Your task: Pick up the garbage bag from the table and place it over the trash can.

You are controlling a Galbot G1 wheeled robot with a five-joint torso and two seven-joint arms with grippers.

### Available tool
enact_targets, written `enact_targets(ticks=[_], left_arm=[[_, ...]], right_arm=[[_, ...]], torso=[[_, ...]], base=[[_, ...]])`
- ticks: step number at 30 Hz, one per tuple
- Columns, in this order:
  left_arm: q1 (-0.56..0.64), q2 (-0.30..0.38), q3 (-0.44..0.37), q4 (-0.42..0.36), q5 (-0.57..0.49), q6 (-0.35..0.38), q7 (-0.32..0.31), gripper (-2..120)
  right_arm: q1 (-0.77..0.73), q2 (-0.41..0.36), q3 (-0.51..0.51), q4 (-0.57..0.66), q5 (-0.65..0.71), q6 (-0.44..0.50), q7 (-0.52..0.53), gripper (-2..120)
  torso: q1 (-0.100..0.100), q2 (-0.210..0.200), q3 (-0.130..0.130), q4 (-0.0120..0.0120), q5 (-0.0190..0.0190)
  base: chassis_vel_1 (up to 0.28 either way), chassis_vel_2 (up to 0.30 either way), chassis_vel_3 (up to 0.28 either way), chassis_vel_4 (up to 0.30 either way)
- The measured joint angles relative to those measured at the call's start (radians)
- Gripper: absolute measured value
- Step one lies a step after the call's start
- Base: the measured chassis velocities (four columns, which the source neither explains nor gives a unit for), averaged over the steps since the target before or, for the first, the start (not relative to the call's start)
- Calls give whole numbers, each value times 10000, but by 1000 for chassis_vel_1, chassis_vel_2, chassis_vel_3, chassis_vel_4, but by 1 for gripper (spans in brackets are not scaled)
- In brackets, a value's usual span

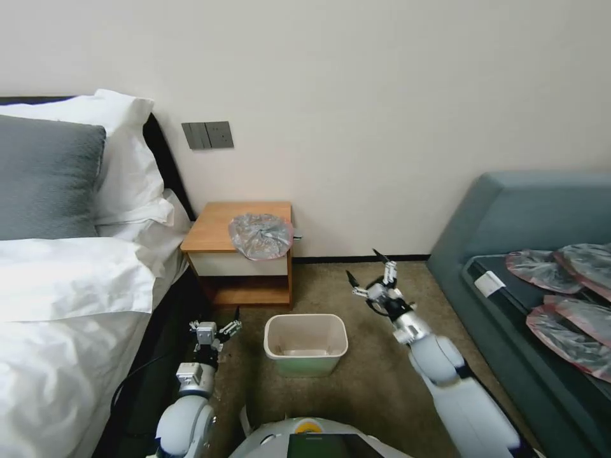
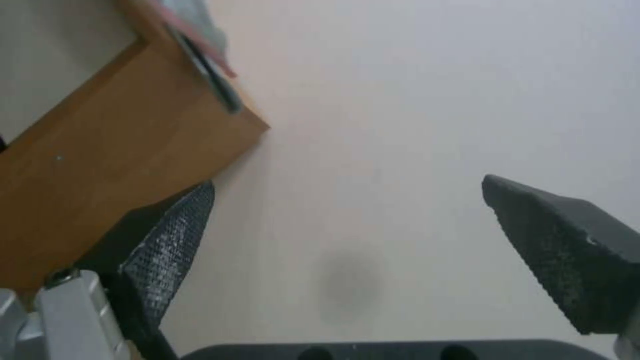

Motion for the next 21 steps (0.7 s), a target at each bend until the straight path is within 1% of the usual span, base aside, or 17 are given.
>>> enact_targets(ticks=[1, 4, 6, 8, 9, 10, 13, 18, 21], left_arm=[[0, 0, 0, 0, 0, 0, 0, 98], [-186, -177, 137, 114, 52, 1, -93, 98], [-234, -251, 163, 167, 99, -29, -121, 98], [-391, -472, 225, 342, 162, -97, -230, 98], [-443, -510, 260, 435, 164, -125, -290, 98], [-443, -510, 260, 435, 164, -125, -290, 98], [-592, -547, 297, 736, 174, -257, -329, 98], [-763, -588, 266, 1011, 198, -372, -326, 98], [-897, -645, 290, 1165, 196, -382, -310, 98]], right_arm=[[0, 0, 0, 0, 0, 0, 0, 100], [1255, 0, -846, -1148, -517, 361, -4, 100], [1520, 28, -1015, -1388, -672, 472, -4, 100], [2251, 81, -1496, -2056, -1108, 831, -17, 100], [2594, 72, -1735, -2359, -1266, 965, -24, 100], [2594, 72, -1735, -2359, -1266, 965, -24, 100], [3466, 64, -2266, -3039, -1738, 1113, -28, 100], [4205, 191, -2616, -3608, -2130, 1257, -19, 100], [5259, 404, -3088, -4530, -2453, 1548, 73, 100]], torso=[[0, 0, 0, 0, 0], [0, 0, 0, 1, -3], [0, 0, 0, 2, -2], [0, 0, 0, 3, -5], [0, 0, 0, 0, -2], [0, 0, 0, 0, -2], [0, 0, 0, 1, -6], [0, 0, 1, 0, -6], [0, 0, 1, 2, -4]], base=[[0, 0, 0, 0], [0, 0, 0, 0], [0, 0, 0, 0], [0, 0, 0, 0], [0, 0, 0, 0], [0, 0, 0, 0], [0, 0, 0, 0], [0, 0, 0, 0], [0, 0, 0, 0]])
